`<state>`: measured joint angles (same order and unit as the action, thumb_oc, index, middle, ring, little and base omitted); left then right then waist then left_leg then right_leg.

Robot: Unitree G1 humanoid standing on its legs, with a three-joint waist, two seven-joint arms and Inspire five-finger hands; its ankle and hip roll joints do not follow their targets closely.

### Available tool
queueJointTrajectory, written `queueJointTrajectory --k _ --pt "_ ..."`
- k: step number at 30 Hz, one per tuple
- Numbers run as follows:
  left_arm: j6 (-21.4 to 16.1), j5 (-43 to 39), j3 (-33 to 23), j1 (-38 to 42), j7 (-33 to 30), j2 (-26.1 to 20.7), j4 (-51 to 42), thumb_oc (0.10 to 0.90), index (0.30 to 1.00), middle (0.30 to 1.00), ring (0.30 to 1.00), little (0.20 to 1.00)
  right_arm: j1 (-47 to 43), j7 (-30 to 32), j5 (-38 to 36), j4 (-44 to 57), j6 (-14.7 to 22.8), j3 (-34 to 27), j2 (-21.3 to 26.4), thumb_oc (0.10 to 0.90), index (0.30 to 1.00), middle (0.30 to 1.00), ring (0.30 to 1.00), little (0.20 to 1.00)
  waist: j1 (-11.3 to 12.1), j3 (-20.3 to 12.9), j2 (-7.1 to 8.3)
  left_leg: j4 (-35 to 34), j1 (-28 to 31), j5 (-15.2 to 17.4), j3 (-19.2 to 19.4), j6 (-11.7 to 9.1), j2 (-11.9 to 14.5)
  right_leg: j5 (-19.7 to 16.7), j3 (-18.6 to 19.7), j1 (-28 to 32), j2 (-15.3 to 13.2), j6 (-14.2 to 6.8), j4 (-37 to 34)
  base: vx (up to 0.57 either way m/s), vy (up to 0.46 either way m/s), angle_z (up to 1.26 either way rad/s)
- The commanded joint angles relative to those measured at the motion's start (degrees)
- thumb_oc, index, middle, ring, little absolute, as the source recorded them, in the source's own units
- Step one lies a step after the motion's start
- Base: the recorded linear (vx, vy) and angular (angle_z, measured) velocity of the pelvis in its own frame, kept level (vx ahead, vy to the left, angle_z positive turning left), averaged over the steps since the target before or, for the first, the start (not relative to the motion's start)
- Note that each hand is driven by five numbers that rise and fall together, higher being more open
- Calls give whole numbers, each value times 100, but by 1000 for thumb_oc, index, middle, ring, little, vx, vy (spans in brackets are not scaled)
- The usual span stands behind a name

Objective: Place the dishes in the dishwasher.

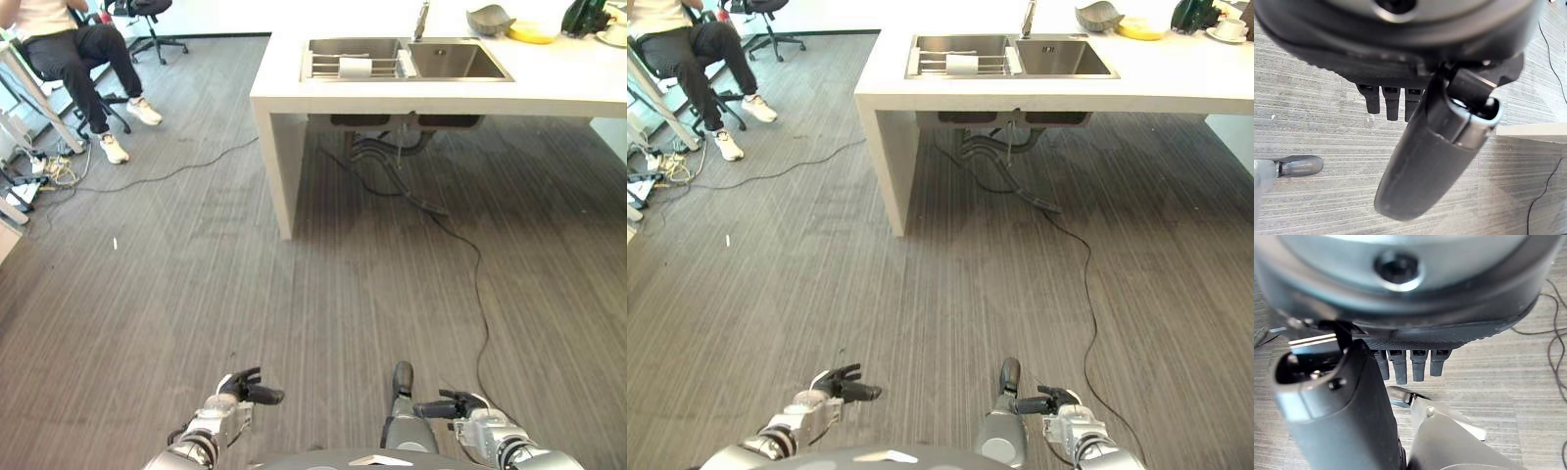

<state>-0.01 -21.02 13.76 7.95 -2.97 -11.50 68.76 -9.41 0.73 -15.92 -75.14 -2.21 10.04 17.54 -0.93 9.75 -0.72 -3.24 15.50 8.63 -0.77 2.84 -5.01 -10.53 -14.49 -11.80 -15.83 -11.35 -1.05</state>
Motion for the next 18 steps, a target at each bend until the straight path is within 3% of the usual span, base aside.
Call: queueJointTrajectory --k 1,2,4,6,7,8,9,11,12,13,14,15,17,18 --pt "-447 -427 -117 158 -102 -171 -1113 800 900 900 900 900 -39 85 117 111 95 120 295 800 900 900 900 900 91 -219 -129 1288 120 97 -400 -642 1220 416 131 -285 362 213 1263 295 -358 58" --pt "-447 -427 -118 157 -102 -171 -1113 800 900 900 900 900 -39 85 117 111 95 120 294 800 900 900 900 900 86 -223 -126 1287 115 94 -404 -641 1216 415 128 -288 357 212 1262 416 -512 52" --pt "-462 -342 -148 7 -90 -283 -1578 800 900 900 900 900 116 61 148 142 125 142 248 800 900 900 900 900 153 -248 -140 2215 -284 -676 -449 -689 1429 759 52 45 600 468 1263 264 -374 24" --pt "-401 -402 -196 -12 -119 -460 -2083 800 900 900 900 900 250 92 207 227 145 154 297 800 900 900 900 900 210 -171 -4 3460 -978 -1634 -435 -715 1590 991 -43 446 743 792 1115 265 -517 26" --pt "-383 -423 -207 19 -130 -540 -2373 800 900 900 900 900 259 108 231 273 137 156 352 800 900 900 900 900 276 -60 71 4027 -1352 -1832 -334 -678 1637 1062 -78 608 780 912 1049 283 -612 37" --pt "-351 -431 -204 99 -138 -653 -2789 800 900 900 900 900 187 140 342 264 94 209 432 800 900 900 900 900 429 100 136 4568 -1880 -1639 -54 -616 1610 1241 -115 887 872 1036 980 181 -420 35" --pt "-348 -431 -205 99 -139 -657 -2793 800 900 900 900 900 185 140 343 264 93 208 429 800 900 900 900 900 420 87 158 4554 -1898 -1659 -53 -607 1587 1230 -118 873 849 1033 972 250 -273 41" --pt "-393 -529 -311 131 -141 -674 -3337 800 900 900 900 900 134 68 436 208 58 275 494 800 900 900 900 900 685 130 18 4122 -2365 -1010 -195 -478 654 1295 46 1141 1001 954 837 338 -55 -4" --pt "-448 -566 -359 141 -126 -708 -3566 800 900 900 900 900 102 43 424 208 74 273 510 800 900 900 900 900 775 119 -10 3712 -2432 -825 -175 -451 463 1336 125 1260 1075 870 731 283 -38 -80" --pt "-446 -566 -359 141 -127 -709 -3569 800 900 900 900 900 100 43 424 208 74 273 509 800 900 900 900 900 776 115 8 3677 -2426 -854 -167 -446 446 1324 128 1255 1057 867 722 367 -91 -78" --pt "-523 -673 -412 229 -97 -740 -3886 800 900 900 900 900 68 25 338 225 111 263 487 800 900 900 900 900 948 118 -43 2725 -2716 -826 83 -452 382 1445 198 1577 1199 826 542 392 -87 -76" --pt "-573 -713 -519 231 -123 -782 -4015 800 900 900 900 900 25 1 333 190 139 306 445 800 900 900 900 900 1098 121 -121 2165 -2802 -938 21 -437 163 1507 271 1725 1345 808 467 548 -109 -33" --pt "-614 -799 -581 211 -55 -827 -4404 800 900 900 900 900 23 -27 336 82 179 291 377 800 900 900 900 900 1332 101 -222 1271 -2976 -1563 -31 -530 -42 1621 393 2125 1601 817 225 544 -103 -66" --pt "-621 -817 -628 174 19 -905 -4741 800 900 900 900 900 51 -72 363 -15 171 294 274 800 900 900 900 900 1487 57 -265 971 -3324 -1934 269 -576 -21 1726 569 2479 1786 873 44 596 -103 -83"
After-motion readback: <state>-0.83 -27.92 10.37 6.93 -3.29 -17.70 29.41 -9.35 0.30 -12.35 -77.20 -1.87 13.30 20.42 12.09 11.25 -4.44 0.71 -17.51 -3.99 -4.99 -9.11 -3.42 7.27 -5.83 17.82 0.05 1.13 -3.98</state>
